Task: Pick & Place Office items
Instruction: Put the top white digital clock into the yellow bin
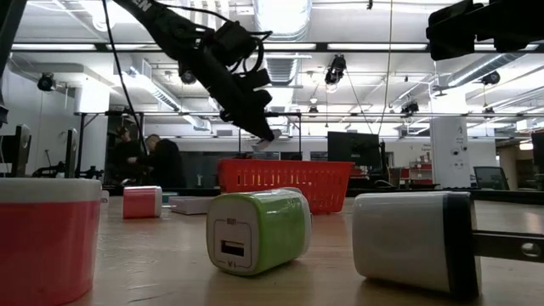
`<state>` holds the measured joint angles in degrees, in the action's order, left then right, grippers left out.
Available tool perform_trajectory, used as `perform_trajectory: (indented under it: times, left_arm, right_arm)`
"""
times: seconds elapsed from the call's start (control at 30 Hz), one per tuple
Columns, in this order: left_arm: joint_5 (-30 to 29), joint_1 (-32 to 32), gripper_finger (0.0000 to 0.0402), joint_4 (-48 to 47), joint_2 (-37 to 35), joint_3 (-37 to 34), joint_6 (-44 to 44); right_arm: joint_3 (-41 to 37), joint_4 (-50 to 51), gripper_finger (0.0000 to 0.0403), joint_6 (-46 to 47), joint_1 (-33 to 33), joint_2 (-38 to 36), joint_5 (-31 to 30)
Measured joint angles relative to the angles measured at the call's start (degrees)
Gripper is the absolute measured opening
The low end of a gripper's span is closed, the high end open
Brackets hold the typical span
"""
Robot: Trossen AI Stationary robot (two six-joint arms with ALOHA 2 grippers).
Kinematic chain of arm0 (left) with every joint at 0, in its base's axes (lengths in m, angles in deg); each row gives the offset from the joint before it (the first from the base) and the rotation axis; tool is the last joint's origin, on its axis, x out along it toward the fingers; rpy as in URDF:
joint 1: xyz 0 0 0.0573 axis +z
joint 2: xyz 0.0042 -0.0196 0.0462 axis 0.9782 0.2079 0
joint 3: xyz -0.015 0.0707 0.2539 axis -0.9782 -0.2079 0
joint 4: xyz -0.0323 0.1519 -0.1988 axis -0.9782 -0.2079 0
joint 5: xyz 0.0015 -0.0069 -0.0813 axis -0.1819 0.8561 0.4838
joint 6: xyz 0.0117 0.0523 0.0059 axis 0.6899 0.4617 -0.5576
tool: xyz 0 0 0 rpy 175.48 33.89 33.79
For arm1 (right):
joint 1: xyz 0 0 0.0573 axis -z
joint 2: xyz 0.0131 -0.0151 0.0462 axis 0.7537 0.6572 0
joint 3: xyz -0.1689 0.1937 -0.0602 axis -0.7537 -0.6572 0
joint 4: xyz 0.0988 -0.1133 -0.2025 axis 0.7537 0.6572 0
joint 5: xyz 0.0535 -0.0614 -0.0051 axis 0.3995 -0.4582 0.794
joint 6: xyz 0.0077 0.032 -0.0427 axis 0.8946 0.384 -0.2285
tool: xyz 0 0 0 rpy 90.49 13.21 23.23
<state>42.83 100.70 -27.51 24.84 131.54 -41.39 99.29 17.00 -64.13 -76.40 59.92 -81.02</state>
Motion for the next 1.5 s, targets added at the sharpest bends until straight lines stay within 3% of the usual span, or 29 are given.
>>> perform_trajectory:
  times: [0.33,0.57,1.07,1.33,1.5]
  left_arm:
    - [6.59,0.49,0.0126,19.23,0.00,-6.07,2.10]
    - [8.58,1.11,0.0126,24.59,0.00,-6.23,2.95]
    - [13.01,4.75,0.0126,28.03,0.10,-6.27,-0.04]
    - [16.21,6.33,0.0126,27.82,3.66,-4.77,-0.88]
    - [16.43,7.51,0.0126,20.99,6.26,-0.91,-2.44]
  right_arm:
    - [0.00,0.00,0.0196,-0.25,0.00,0.00,-0.15]
    - [0.00,-0.02,0.0196,-0.26,0.00,0.00,-0.13]
    - [0.00,-0.02,0.0196,-0.70,0.00,0.00,-0.11]
    - [0.00,-0.02,0.0196,-0.98,0.00,0.00,-0.14]
    - [0.00,0.07,0.0196,-1.33,0.00,0.00,-0.36]
